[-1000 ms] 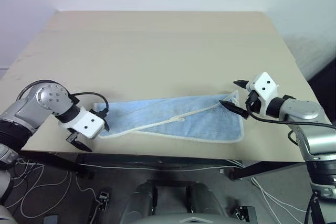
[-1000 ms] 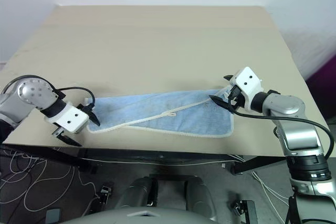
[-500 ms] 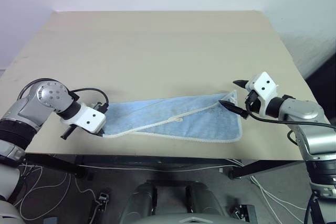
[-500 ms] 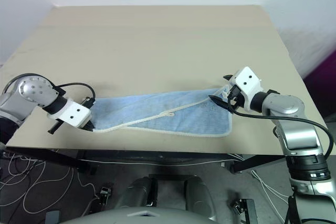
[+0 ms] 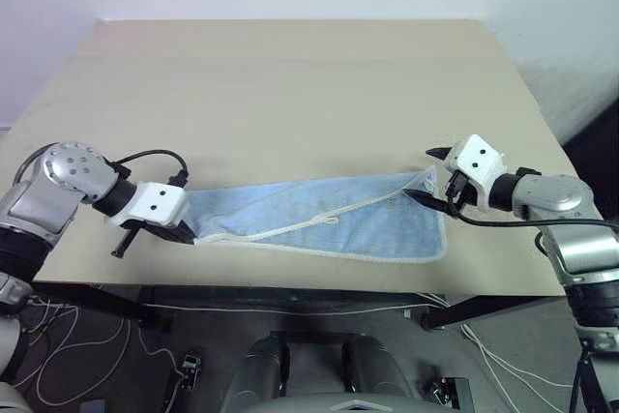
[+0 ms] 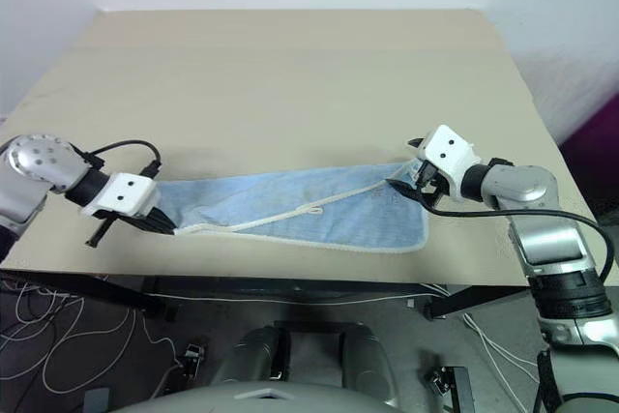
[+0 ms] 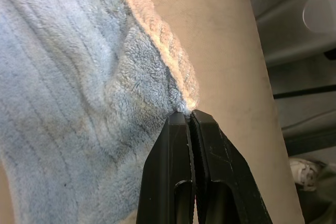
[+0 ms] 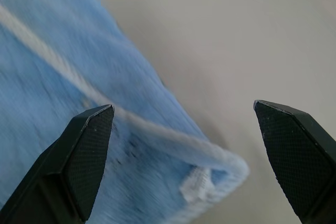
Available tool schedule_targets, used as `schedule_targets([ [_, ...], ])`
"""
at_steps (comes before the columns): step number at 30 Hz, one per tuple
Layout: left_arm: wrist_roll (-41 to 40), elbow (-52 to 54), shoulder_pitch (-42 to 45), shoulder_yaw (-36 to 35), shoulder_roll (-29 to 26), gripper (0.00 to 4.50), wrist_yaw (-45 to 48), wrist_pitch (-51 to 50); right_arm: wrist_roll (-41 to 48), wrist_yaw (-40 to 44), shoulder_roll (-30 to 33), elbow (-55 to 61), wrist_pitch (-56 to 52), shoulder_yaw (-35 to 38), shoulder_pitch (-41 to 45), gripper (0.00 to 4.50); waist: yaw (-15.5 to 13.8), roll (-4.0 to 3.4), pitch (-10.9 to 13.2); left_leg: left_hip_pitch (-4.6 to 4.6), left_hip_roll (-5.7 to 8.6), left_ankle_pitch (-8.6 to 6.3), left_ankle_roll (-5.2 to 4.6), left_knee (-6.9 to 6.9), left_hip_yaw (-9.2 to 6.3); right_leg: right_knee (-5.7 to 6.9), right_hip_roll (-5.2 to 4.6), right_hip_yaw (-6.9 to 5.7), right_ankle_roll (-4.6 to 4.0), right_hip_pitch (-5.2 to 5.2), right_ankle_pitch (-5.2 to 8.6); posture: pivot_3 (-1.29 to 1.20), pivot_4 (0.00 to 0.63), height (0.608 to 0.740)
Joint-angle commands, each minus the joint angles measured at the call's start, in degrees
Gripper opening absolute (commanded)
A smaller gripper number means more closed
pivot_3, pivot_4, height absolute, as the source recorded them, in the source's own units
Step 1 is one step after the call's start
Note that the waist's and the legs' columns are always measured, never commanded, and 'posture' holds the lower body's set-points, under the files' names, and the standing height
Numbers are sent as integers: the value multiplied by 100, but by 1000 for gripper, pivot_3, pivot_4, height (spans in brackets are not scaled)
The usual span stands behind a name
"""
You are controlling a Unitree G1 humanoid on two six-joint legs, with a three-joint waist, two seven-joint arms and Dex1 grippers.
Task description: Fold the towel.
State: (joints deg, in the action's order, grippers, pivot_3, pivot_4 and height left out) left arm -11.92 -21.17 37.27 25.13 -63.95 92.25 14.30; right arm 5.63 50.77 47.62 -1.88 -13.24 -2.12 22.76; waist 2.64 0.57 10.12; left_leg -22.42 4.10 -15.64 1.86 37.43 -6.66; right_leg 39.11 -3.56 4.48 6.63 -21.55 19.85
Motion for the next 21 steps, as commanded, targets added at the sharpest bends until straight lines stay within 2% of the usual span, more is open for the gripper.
schedule_targets([
  [1,-84,203,-108,-232,-91,61,25,-66,-388,158,168,-376,651,-173,316,4500,-2,-2,1,0,0,0,0,0,0,0,0,0,0,-2,0,0,150,740],
  [8,-98,456,-377,-412,-101,61,25,-202,-1314,-96,149,-1552,1810,-644,970,4500,-4,-2,2,-2,0,0,1,-2,4,0,0,3,0,-7,0,0,150,740],
  [11,-100,477,-428,-473,-125,61,25,-223,-1424,-60,96,-1910,2111,-724,1183,4500,-5,-2,2,-3,0,1,1,-3,4,1,0,3,0,-9,0,0,150,740],
  [14,-105,514,-488,-550,-143,0,25,-246,-1547,8,105,-2144,2434,-821,1327,3942,-1,-3,2,-4,0,1,1,-4,5,0,1,3,0,-9,0,0,150,740],
  [21,-277,508,-494,-933,-119,0,25,-503,-1466,308,108,-2266,2752,-827,1356,1645,-2,-3,2,-4,0,1,1,-3,5,1,1,4,0,-10,0,0,150,740],
])
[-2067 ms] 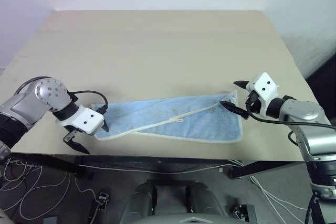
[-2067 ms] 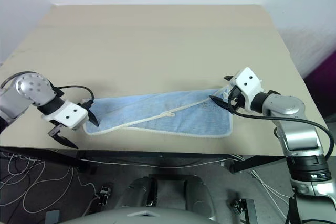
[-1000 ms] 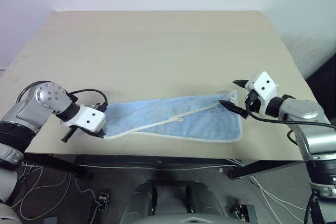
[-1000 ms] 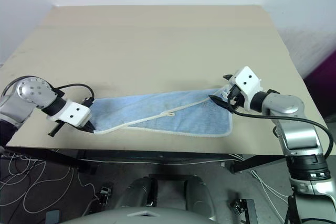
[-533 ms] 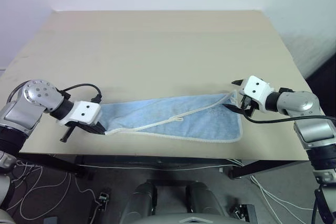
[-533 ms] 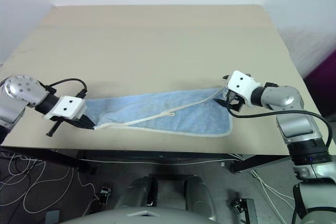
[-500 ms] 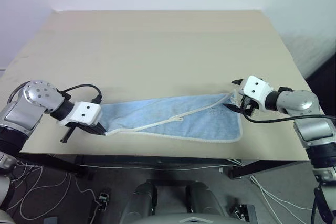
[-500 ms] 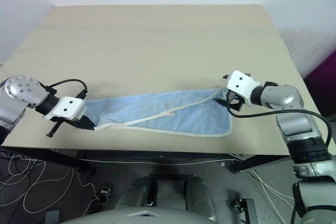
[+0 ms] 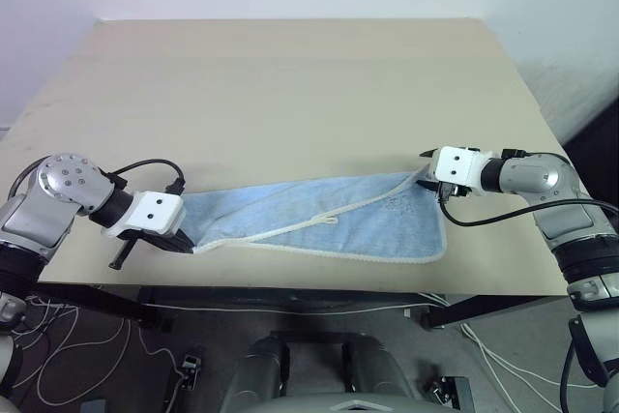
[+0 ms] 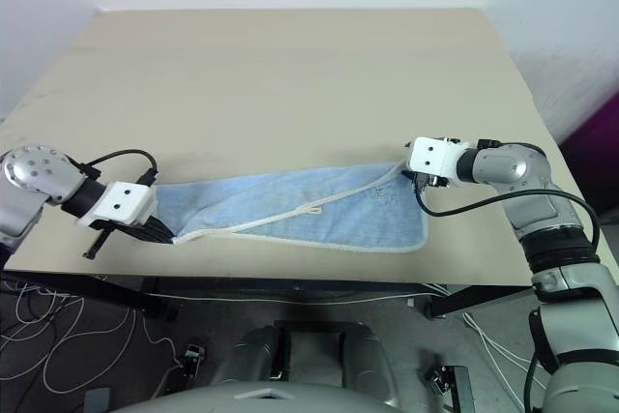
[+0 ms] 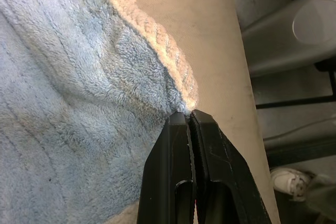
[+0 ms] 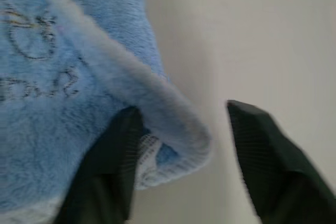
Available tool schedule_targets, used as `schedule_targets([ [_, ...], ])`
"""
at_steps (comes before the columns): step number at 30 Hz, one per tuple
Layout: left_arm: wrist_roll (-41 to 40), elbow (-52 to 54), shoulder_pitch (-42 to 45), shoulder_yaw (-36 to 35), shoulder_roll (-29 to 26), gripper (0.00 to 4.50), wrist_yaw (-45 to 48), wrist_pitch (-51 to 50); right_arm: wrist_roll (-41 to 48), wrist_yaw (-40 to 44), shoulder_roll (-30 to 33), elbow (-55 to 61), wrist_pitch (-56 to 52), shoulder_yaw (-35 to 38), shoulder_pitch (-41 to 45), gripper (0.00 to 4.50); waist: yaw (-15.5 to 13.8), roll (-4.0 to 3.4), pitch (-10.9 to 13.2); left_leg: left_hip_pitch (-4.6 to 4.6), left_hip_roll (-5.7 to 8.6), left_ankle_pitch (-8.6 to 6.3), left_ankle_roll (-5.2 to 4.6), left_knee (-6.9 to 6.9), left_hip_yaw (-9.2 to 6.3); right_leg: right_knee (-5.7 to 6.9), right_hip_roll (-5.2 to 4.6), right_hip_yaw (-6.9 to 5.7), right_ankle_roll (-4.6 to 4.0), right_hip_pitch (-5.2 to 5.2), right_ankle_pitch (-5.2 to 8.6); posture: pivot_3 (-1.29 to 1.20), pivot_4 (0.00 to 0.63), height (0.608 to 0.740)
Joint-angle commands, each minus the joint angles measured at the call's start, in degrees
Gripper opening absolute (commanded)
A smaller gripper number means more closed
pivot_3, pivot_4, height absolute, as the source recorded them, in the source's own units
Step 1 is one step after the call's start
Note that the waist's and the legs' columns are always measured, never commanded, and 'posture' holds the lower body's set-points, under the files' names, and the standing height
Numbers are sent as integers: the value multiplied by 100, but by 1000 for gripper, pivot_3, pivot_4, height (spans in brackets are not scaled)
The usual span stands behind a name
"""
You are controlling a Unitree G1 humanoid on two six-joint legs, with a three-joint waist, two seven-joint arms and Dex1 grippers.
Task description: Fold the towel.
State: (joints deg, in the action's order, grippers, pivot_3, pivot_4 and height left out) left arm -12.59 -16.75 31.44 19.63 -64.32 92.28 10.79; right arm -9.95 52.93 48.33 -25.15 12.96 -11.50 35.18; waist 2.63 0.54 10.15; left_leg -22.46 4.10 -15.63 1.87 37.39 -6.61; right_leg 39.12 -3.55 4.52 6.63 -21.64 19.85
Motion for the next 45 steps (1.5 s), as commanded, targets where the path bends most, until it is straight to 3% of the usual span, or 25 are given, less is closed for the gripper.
schedule_targets([
  [1,-232,51,113,-424,-79,0,22,-183,94,110,33,66,137,117,113,1368,-2,0,0,0,0,0,0,0,0,0,0,0,0,0,0,0,150,740],
  [5,-288,-277,573,-812,117,0,-13,-440,146,151,18,58,128,176,89,28,-9,1,0,0,0,0,0,2,0,3,2,0,0,1,0,0,150,740],
  [9,-308,-738,1158,-1126,286,0,-38,-726,52,-60,2,-27,181,229,137,28,-6,1,0,0,2,1,2,5,-2,4,7,-4,0,2,0,0,150,740],
  [17,-114,-998,1264,-1380,439,0,-177,-588,52,-183,-21,66,175,263,163,28,81,0,0,-3,2,3,6,-1,3,10,5,1,0,-10,0,0,150,740],
  [26,146,-2337,2100,-1865,887,0,-1345,-85,482,-60,140,84,-87,690,514,28,116,1,0,-5,4,5,8,4,3,16,3,0,0,-13,0,0,150,740],
  [33,159,-3379,2918,-2313,1319,0,-2423,22,402,-256,278,-522,-18,883,1398,28,131,2,1,-10,5,8,12,5,3,23,1,1,0,-22,0,0,150,740],
  [41,332,-4396,3989,-2643,1240,0,-3478,428,532,-165,694,-725,-37,1101,2233,28,147,2,1,-146,8,25,43,69,20,90,-5,-12,0,-173,0,0,150,740],
  [43,256,-4466,4121,-2720,1178,0,-3409,368,729,46,802,-490,-205,1200,2181,28,142,3,1,-148,8,25,42,73,24,94,-5,-11,0,-174,0,0,150,740],
  [45,-19,-4110,3851,-2824,1095,0,-2665,315,1123,435,936,22,-533,1355,1847,28,137,3,1,-148,8,20,33,73,23,97,-4,-11,1,-174,0,0,150,740],
])
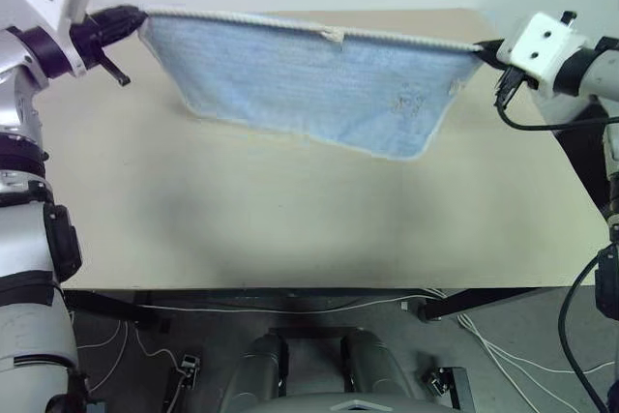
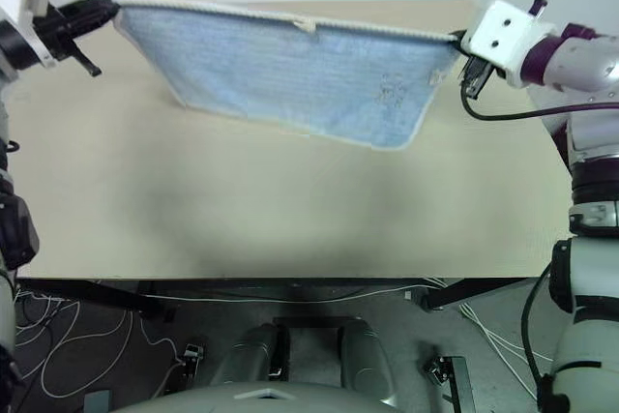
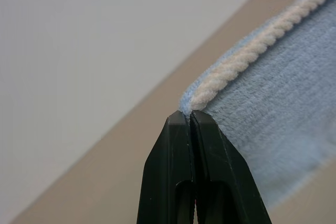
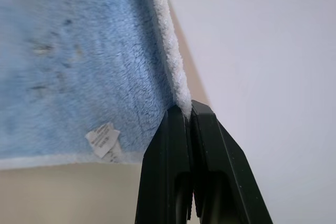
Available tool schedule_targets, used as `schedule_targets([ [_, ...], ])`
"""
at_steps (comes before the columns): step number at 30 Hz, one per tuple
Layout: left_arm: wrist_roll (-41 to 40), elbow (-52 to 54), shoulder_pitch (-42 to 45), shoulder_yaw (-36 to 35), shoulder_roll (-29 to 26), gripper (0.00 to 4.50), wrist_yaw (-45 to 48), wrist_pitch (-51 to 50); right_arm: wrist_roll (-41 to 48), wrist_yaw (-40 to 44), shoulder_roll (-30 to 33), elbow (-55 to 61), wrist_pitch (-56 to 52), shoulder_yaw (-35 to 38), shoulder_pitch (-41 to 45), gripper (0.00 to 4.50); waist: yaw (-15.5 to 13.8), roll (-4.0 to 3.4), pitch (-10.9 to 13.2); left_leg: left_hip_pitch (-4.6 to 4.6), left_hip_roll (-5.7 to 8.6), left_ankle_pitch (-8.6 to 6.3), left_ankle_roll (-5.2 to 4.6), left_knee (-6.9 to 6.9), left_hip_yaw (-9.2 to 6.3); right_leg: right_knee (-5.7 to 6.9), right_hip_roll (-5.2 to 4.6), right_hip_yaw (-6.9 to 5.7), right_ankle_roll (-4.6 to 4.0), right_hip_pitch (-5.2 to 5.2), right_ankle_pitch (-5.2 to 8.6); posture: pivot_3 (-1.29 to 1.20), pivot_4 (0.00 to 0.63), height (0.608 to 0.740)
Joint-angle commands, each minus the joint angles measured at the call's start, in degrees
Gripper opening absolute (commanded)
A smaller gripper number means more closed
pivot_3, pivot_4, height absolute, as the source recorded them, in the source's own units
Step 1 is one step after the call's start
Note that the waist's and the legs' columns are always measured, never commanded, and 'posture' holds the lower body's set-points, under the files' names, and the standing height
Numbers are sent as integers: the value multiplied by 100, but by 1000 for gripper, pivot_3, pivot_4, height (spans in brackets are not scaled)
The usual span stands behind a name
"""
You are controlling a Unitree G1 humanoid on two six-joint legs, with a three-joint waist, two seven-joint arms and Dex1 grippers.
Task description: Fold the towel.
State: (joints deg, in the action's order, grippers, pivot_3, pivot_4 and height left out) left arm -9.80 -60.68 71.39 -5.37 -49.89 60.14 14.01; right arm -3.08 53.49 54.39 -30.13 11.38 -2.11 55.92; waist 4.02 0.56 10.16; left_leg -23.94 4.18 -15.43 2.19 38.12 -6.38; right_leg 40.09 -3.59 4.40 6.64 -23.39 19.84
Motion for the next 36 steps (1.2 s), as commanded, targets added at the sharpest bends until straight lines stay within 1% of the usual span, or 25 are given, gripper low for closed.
schedule_targets([
  [1,-429,485,-335,-377,-390,0,873,-94,624,526,373,825,-578,490,-434,28,1,0,0,0,-1,-1,-2,-2,-2,0,0,-1,0,1,0,0,150,740],
  [3,-695,974,-845,-470,-507,0,1414,-501,1015,785,436,1555,-1056,615,-935,28,4,-2,-1,0,-3,-1,-2,-5,-1,-1,-3,0,0,0,0,0,150,740],
  [5,-905,1580,-1571,-548,-623,0,1769,-921,1391,988,467,2320,-1595,713,-1518,28,11,-3,-1,1,-6,-4,-7,0,-2,2,-5,2,0,1,0,0,150,740],
  [8,-1092,2408,-2729,-700,-769,0,1970,-1371,1710,1172,492,3234,-2114,796,-2444,28,-1,-4,-2,4,-10,-5,-9,4,-4,11,-3,4,-1,1,0,0,150,740],
  [10,-1136,2750,-3363,-792,-845,0,1969,-1625,1871,1207,463,3638,-2407,826,-2879,28,-15,-4,-2,4,-10,-5,-9,5,-8,12,-5,3,-1,3,-1,0,150,740],
  [13,-1121,3058,-4138,-858,-891,0,1943,-1819,1974,1251,417,3983,-2648,750,-3303,28,-26,-3,-2,5,-8,-5,-9,6,-8,11,-7,2,-4,8,-2,0,150,740],
  [17,-1031,3200,-4585,-837,-924,0,1876,-1985,1856,1270,356,3995,-2680,532,-3388,28,-66,-3,-3,13,-8,-6,-10,5,-8,10,-8,0,-5,15,-3,0,150,740],
  [20,-993,3158,-4504,-790,-904,0,1824,-2030,1688,1310,300,3630,-2546,341,-3066,28,-102,-3,-3,14,-8,-6,-10,6,-8,10,-8,-1,-5,16,-3,0,150,740],
  [22,-803,2908,-4184,-682,-789,0,1566,-1857,1286,1156,177,3103,-2371,36,-2619,28,-117,-3,-3,17,-8,-6,-10,6,-5,10,-8,-1,-6,17,-4,0,150,740],
  [26,145,1693,-3036,-151,-355,0,393,-1155,417,717,-306,1597,-1841,-561,-1583,28,-155,-1,-3,36,-7,-5,-9,3,-5,10,-6,-3,-8,29,-6,0,150,740],
  [29,783,757,-2287,264,-72,0,-274,-634,46,600,-551,623,-1442,-792,-1010,28,-159,0,-3,38,-1,-5,-9,1,-4,7,-3,-6,-8,33,-6,0,150,740],
  [32,1250,27,-1799,627,157,0,-626,-236,-273,484,-711,-256,-1056,-978,-539,28,-142,0,-3,17,2,-4,-8,2,2,4,-4,-6,-7,11,-6,0,150,740],
  [36,2035,-771,-1306,1194,484,0,-1580,180,-776,-159,-1076,-1680,-581,-1209,98,28,-82,0,-4,5,1,9,15,2,6,7,-2,-6,-7,-3,-6,0,150,740],
])
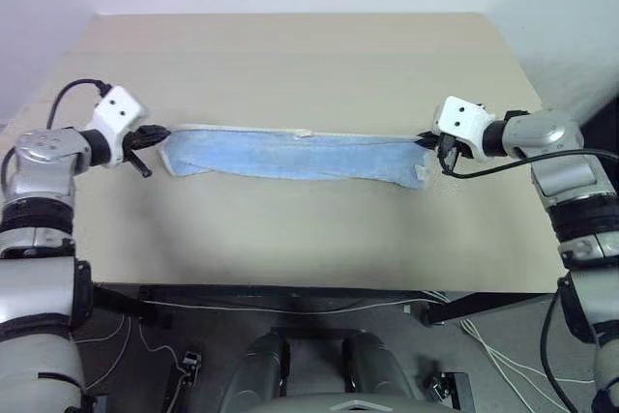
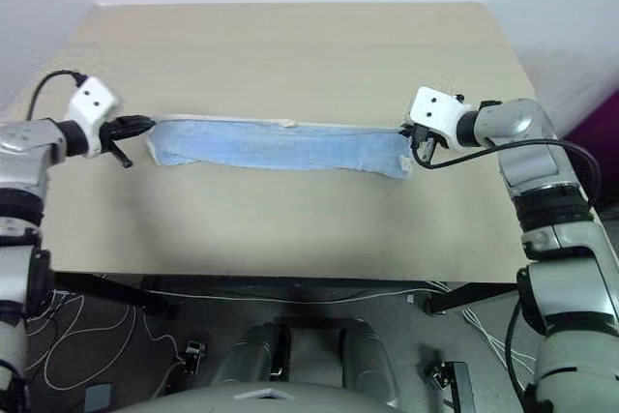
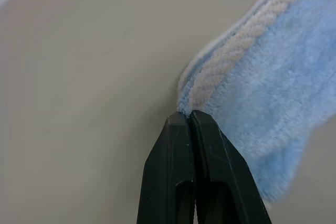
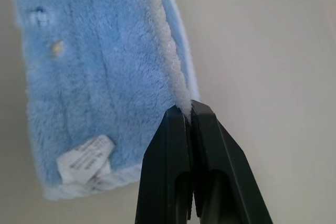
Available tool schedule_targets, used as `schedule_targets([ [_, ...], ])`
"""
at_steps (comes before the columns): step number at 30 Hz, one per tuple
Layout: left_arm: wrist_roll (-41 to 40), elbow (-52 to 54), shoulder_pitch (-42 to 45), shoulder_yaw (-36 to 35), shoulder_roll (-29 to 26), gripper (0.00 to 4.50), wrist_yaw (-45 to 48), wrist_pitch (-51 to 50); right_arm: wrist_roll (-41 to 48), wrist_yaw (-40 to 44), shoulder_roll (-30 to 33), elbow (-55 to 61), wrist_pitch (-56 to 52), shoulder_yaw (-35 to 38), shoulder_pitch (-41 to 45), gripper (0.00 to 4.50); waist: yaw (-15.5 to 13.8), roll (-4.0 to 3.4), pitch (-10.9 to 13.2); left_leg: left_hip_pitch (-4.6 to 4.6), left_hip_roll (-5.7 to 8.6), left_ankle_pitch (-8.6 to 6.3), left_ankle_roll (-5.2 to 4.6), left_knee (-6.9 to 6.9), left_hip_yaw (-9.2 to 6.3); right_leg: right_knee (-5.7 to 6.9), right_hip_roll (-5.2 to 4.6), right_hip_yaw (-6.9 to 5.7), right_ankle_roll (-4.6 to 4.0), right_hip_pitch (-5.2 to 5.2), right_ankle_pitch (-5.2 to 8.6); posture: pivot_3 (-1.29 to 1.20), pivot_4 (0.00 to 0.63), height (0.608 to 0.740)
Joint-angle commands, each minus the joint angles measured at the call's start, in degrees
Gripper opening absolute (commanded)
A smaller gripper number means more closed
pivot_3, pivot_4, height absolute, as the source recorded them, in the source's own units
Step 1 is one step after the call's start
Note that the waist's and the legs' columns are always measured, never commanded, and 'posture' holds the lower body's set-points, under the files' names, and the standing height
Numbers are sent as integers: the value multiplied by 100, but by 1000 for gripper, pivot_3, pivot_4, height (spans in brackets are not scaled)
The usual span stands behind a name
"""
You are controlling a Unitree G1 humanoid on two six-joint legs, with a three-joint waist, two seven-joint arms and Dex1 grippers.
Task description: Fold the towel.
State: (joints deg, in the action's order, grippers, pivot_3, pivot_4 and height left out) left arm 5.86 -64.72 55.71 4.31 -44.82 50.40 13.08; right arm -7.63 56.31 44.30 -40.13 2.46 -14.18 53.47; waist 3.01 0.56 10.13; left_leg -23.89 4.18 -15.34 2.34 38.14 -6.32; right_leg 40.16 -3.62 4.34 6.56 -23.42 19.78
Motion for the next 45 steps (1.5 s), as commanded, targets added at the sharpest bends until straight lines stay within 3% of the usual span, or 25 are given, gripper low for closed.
schedule_targets([
  [1,544,-482,333,276,41,0,-721,342,-400,-570,-140,-922,421,-27,438,28,31,1,0,0,-1,2,2,0,-1,2,1,0,0,-1,0,0,150,740],
  [9,792,-840,505,413,239,0,-872,479,-691,-832,-351,-1611,956,-82,652,28,115,1,0,-2,-1,4,6,0,-2,5,1,1,0,-2,0,0,150,740],
  [12,829,-885,517,391,248,645,-881,446,-765,-943,-371,-1669,1081,-77,651,0,111,1,0,-1,-1,6,8,0,-3,6,1,1,0,-3,0,0,150,740],
  [15,837,-919,531,358,234,1598,-883,400,-740,-954,-385,-1641,1161,-23,640,0,105,1,0,-1,0,6,8,1,-3,6,0,0,0,-2,0,0,150,740],
  [20,927,-948,544,343,161,3119,-1233,328,-648,-850,-363,-1520,1182,76,618,1233,106,1,0,-2,0,6,8,1,-4,6,0,0,0,-2,0,0,150,740],
  [24,876,-945,517,282,189,4485,-1243,327,-529,-565,-300,-1183,1226,114,397,2624,107,1,0,-1,0,6,9,1,-5,7,1,0,0,-2,0,0,150,740],
  [30,687,-935,485,69,198,4500,-1280,248,-338,-560,-119,-500,1076,390,71,4484,103,1,0,-2,0,6,9,2,-5,8,0,-1,0,-2,0,0,150,740],
  [37,299,-813,458,-439,-87,4500,-1397,191,410,-510,332,1488,-114,1298,-803,4484,100,4,-2,-6,-2,6,8,2,-9,7,-5,-2,0,-4,0,0,150,740],
  [41,16,-663,329,-738,-228,4500,-1272,218,1468,-528,204,3498,-2411,2039,-1914,4484,84,5,-3,-7,-4,-7,-14,2,-14,8,-6,-5,0,-2,0,0,150,740],
  [45,-410,-288,189,-1065,-153,4500,-935,463,2523,-1311,-464,4749,-4994,2809,-2411,4484,83,6,-4,-8,-3,-7,-15,9,-18,15,-8,-6,0,0,-1,0,150,740],
])
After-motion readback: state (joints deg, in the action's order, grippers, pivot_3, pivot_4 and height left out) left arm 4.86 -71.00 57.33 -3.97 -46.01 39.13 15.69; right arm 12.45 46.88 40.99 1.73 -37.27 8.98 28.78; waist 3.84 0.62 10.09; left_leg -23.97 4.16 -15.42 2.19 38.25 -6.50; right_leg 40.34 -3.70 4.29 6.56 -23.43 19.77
